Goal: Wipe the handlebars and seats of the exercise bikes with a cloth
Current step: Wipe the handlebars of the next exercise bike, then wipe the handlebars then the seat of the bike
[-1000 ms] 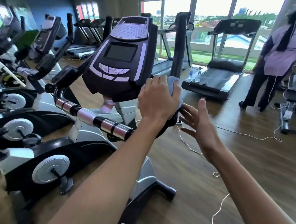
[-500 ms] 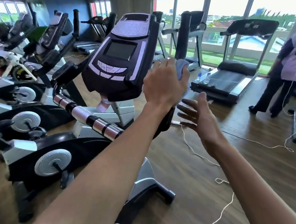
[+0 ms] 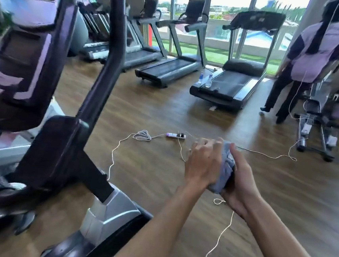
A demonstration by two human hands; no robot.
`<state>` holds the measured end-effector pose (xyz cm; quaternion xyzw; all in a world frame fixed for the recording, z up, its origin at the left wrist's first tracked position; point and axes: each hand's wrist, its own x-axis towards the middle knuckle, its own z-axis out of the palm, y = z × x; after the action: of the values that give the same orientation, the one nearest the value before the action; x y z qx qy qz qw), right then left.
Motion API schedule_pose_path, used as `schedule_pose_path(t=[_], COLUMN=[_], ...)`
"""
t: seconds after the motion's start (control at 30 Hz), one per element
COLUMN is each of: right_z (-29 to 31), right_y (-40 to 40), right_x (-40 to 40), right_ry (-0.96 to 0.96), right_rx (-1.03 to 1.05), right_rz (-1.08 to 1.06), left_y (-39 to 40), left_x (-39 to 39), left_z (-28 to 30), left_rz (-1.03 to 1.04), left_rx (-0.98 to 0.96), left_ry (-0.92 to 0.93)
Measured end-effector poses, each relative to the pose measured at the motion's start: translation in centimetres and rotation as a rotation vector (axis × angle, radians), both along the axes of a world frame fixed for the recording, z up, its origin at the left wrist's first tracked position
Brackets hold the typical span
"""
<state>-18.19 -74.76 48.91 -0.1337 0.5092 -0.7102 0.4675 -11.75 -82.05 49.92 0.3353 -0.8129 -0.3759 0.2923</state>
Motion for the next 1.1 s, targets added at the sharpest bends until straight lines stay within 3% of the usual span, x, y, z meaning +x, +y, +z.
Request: schedule_pose_path(t=[0.13, 0.4, 0.67, 0.93, 1.1], right_z=[-3.4, -5.5, -4.6, -5.2, -6.1], right_y=[-1.5, -9.5, -21.2, -33.0, -41.8], right_x=[-4.8, -15.5, -25.6, -34.7, -41.0], right_ry=[0.017, 0.062, 0.199, 0.226, 0.265], right_rx=[0.104, 0.096, 0.12, 0.225, 0.173], right_rz=[-0.082, -0.155, -0.083, 0.026, 0.235], left_y=[-3.1, -13.0, -26.3, -36.3, -43.7], left_x=[-4.5, -14.4, -23.1, -30.2, -34.8], left_z=[-1.7, -6.1, -7.3, -7.3, -7.1], left_rz=[-0.063, 0.027, -0.115, -0.038, 0.059], left_rx=[0.339, 0.596, 0.737, 0.748, 0.771], left_ry=[0.1, -0.028, -0.015, 0.029, 0.073])
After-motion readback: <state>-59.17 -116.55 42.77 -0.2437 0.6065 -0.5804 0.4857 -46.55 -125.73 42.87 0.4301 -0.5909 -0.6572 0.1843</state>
